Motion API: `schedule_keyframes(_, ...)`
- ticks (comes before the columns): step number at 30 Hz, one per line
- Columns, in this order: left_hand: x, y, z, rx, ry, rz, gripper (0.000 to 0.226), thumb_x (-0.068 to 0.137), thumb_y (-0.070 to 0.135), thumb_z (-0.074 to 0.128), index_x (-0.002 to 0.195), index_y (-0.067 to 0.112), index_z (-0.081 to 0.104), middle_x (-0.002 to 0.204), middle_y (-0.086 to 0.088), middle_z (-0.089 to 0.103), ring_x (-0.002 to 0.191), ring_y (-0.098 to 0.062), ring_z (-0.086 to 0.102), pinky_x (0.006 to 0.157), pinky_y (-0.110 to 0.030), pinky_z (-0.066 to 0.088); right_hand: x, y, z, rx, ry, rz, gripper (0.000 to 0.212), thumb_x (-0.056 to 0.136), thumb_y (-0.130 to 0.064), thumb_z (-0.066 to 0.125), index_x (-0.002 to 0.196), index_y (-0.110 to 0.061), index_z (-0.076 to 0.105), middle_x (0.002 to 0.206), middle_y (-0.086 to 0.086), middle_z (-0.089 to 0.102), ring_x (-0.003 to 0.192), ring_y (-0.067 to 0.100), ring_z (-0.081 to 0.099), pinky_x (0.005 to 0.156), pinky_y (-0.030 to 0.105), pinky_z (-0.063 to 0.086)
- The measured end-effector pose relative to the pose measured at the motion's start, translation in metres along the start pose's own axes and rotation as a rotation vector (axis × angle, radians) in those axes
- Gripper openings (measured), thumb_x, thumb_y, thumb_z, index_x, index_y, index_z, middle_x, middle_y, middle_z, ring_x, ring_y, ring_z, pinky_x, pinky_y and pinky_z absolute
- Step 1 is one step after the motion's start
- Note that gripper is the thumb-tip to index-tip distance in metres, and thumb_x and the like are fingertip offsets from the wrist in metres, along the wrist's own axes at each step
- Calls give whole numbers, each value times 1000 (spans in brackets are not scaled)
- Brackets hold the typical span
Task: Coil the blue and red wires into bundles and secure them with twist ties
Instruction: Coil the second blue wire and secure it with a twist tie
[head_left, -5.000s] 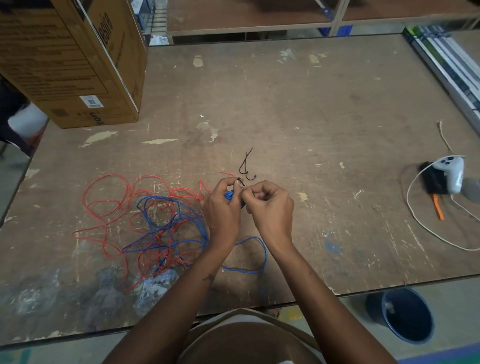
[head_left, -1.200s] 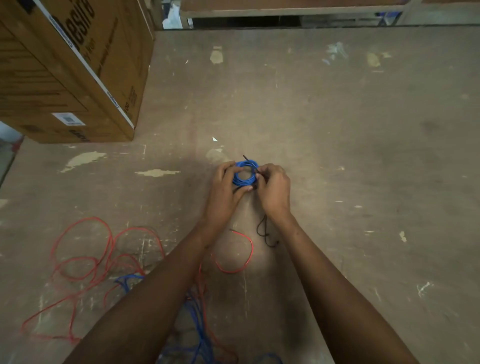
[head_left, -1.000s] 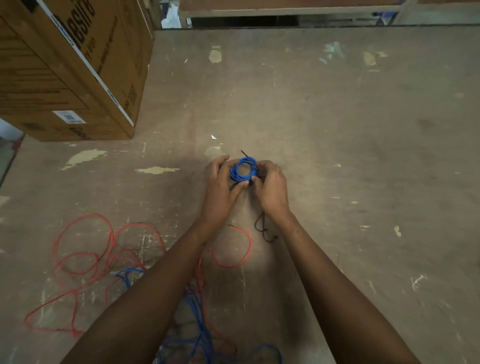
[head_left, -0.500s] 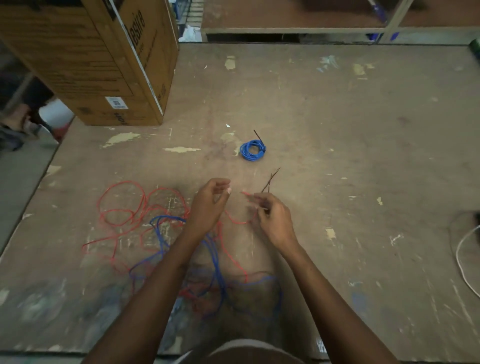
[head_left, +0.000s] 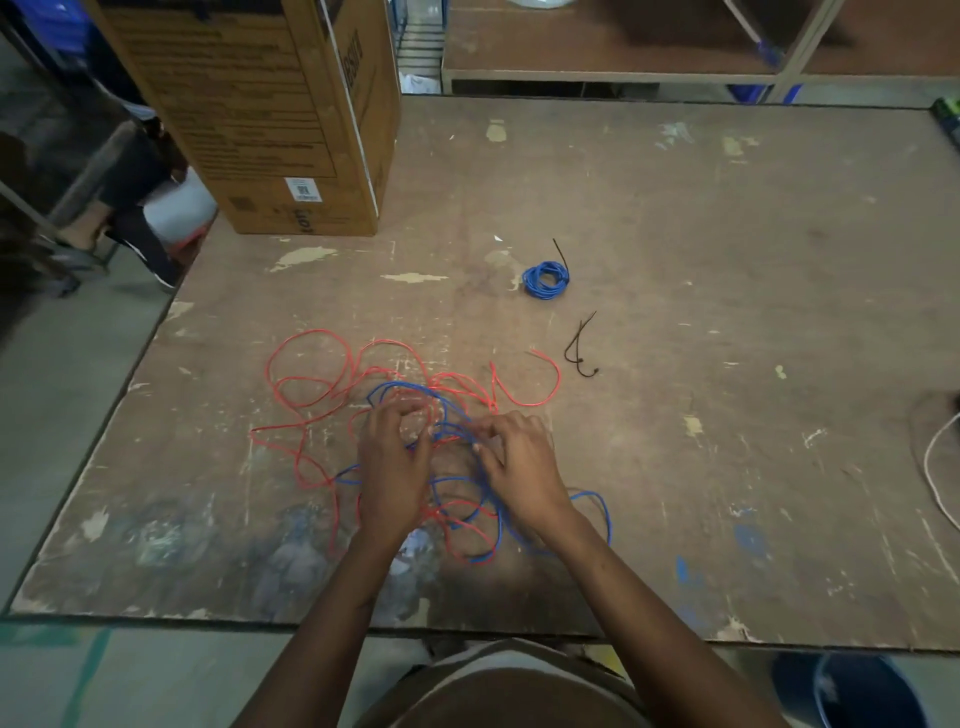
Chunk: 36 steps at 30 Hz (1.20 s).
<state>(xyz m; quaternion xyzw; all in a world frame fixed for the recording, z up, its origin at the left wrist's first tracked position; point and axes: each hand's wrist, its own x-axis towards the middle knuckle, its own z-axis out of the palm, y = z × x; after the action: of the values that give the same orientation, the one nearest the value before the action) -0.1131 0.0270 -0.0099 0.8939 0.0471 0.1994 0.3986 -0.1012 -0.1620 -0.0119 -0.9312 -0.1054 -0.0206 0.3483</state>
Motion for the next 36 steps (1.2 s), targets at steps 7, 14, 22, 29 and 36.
schedule_keyframes(7, 8, -27, -7, 302, -105, -210, 61, 84, 32, 82, 135, 12, 55, 130, -17, 58, 123, -39, 54, 100, -52, 48, -6, -30, 20, -790, -8, -64, 58, 94, -11, 49, 152, -10, 55, 163, 12, 47, 145, 42, 47, 113, 52, 37)
schedule_keyframes(14, 30, -49, -7, 286, -358, -377, 89, 79, 39, 89, 147, 10, 40, 139, -22, 55, 127, -45, 57, 101, -52, 52, 19, -26, 40, -674, -116, -90, 54, 95, -12, 53, 149, -11, 50, 138, 9, 66, 134, 31, 56, 115, 52, 37)
schedule_keyframes(22, 53, -70, -5, 42, -359, -467, 66, 89, 22, 81, 145, 16, 46, 116, -19, 73, 106, -38, 70, 89, -42, 51, 51, -23, 55, -362, -30, 126, 41, 95, -49, 68, 134, -36, 64, 125, -3, 74, 123, 27, 62, 100, 48, 30)
schedule_keyframes(29, 56, -58, -31, 89, -189, -169, 11, 92, 28, 79, 89, 20, 72, 85, -3, 75, 87, -29, 70, 76, -40, 53, 45, -21, 37, -118, 86, 103, 17, 99, -44, 72, 107, -29, 76, 97, -6, 67, 100, 23, 66, 88, 36, 28)
schedule_keyframes(36, 67, -15, -61, -296, -270, -49, 25, 92, 40, 81, 89, 19, 68, 81, 4, 72, 75, -9, 71, 72, -25, 55, 25, -28, -8, 384, 217, 119, 16, 107, -30, 65, 105, -25, 80, 84, -2, 72, 75, 17, 72, 78, 43, 59)
